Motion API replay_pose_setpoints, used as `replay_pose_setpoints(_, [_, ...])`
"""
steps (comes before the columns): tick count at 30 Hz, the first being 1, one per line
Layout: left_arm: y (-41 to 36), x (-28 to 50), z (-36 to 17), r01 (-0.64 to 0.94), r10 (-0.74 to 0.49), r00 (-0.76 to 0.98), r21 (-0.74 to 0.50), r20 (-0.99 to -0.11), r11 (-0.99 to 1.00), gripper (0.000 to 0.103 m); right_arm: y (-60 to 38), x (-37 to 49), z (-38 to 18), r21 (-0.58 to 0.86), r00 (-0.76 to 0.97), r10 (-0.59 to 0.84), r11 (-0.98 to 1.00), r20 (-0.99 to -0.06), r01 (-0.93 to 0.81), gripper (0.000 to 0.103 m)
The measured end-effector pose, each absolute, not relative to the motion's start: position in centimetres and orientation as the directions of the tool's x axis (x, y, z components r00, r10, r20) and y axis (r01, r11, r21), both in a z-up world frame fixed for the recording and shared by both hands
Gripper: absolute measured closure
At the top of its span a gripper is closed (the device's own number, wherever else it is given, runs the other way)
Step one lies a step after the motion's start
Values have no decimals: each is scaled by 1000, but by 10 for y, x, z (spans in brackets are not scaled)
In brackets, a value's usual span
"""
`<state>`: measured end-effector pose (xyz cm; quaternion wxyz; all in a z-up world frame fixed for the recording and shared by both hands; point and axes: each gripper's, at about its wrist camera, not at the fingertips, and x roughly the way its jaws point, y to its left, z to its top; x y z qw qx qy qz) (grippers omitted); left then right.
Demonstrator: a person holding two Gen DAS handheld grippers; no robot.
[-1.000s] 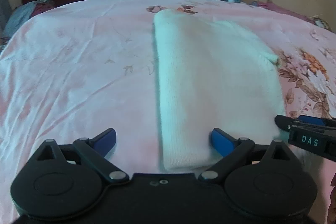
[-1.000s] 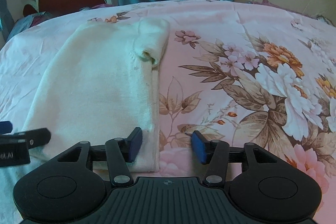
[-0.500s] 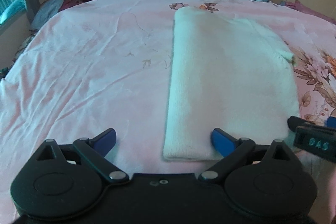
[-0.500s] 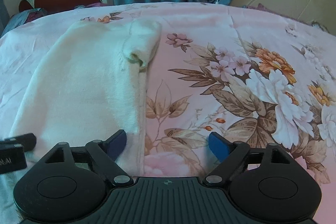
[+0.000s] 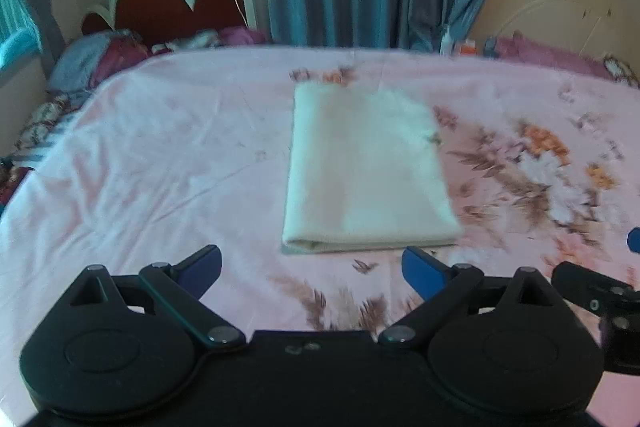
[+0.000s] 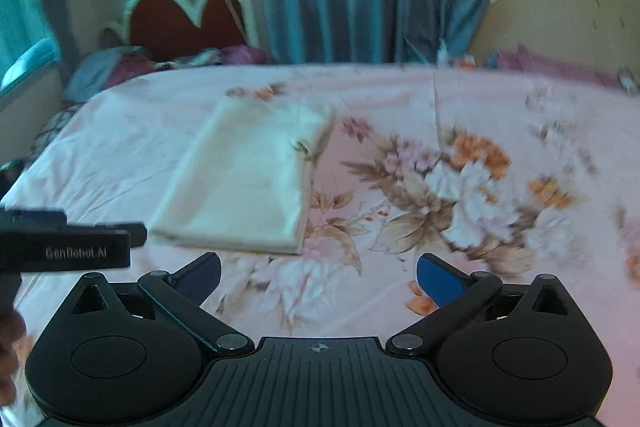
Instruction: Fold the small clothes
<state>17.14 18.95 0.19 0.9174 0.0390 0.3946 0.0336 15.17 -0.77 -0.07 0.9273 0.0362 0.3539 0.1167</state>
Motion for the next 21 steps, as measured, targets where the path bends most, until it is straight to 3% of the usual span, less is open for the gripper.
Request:
replay_pose_setpoints(10, [188, 48, 59, -84, 101, 715, 58, -692, 995, 6, -24, 28, 69, 153, 842, 202, 978, -501, -143, 0])
replay_pose_setpoints(21, [190, -19, 89, -116, 111, 757, 35, -644, 993, 6, -23, -24, 84, 119, 867, 181, 983, -465, -142, 0])
